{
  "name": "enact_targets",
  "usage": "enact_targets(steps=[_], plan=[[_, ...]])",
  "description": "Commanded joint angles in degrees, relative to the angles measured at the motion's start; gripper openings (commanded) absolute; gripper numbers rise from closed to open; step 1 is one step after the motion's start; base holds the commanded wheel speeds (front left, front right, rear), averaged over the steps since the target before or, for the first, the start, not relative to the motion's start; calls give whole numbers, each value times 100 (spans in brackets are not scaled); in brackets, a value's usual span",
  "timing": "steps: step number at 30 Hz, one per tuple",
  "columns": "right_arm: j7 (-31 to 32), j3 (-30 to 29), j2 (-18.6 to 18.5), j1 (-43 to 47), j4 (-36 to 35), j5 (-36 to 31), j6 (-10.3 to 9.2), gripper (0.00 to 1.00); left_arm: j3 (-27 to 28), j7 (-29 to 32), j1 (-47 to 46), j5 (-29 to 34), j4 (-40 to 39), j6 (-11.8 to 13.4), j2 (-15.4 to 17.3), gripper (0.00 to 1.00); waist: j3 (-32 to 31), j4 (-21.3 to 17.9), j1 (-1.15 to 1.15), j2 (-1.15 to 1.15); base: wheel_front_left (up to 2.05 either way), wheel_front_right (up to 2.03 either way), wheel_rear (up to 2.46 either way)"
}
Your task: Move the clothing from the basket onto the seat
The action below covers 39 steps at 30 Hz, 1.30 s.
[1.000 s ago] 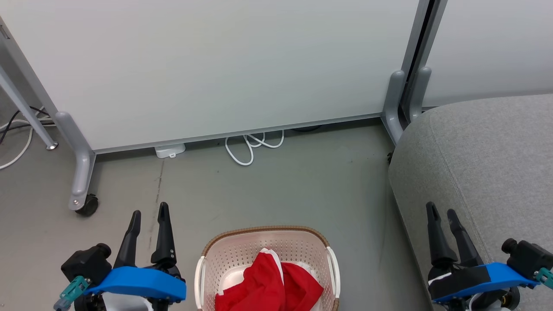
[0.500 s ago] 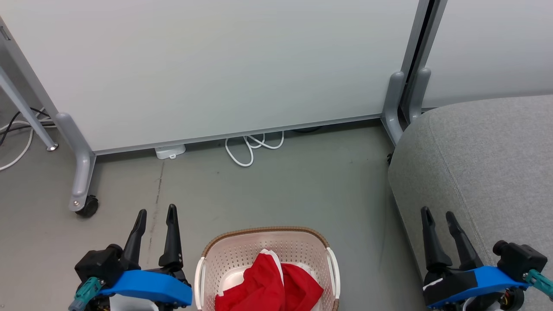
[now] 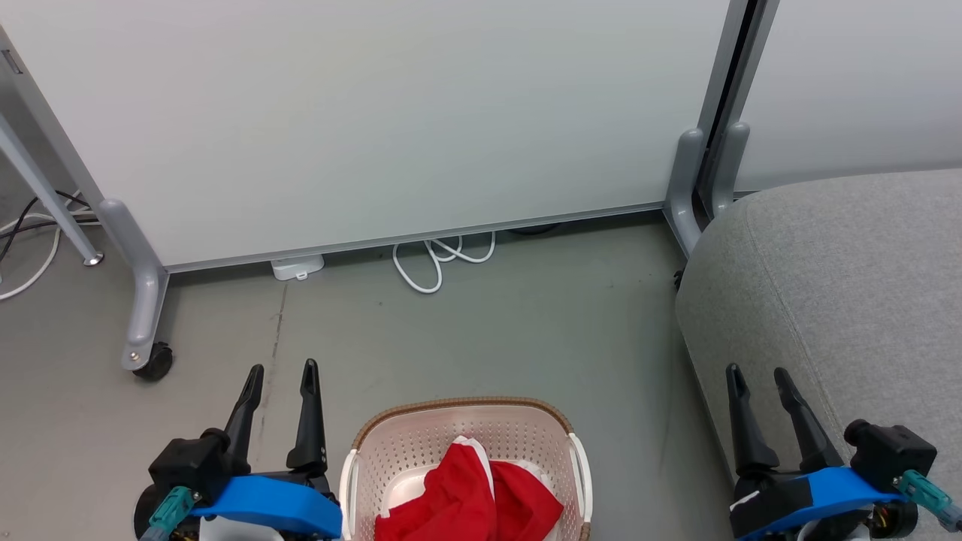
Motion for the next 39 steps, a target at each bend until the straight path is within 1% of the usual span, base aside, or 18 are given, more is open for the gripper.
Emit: enact_targets(steps=[1, 14, 27, 39], plan=[[-56, 18, -40, -71, -6, -141, 11, 100, -22, -51, -72, 104, 2, -30, 4, 100, -4, 1, 0, 0, 0, 0, 0], [-198, 35, -45, -45, 54, -733, 13, 100, 28, -202, -56, 400, 77, -84, -28, 100, -22, -8, 0, 0, 0, 0, 0], [-336, 45, -48, -53, 122, -1223, 12, 100, -24, -337, -23, 859, 55, -95, -40, 100, -17, -33, 0, 0, 0, 0, 0], [-330, 47, -47, -83, 148, -1168, 9, 100, -16, -329, -56, 847, 94, -110, -45, 100, 26, -30, 0, 0, 0, 0, 0]])
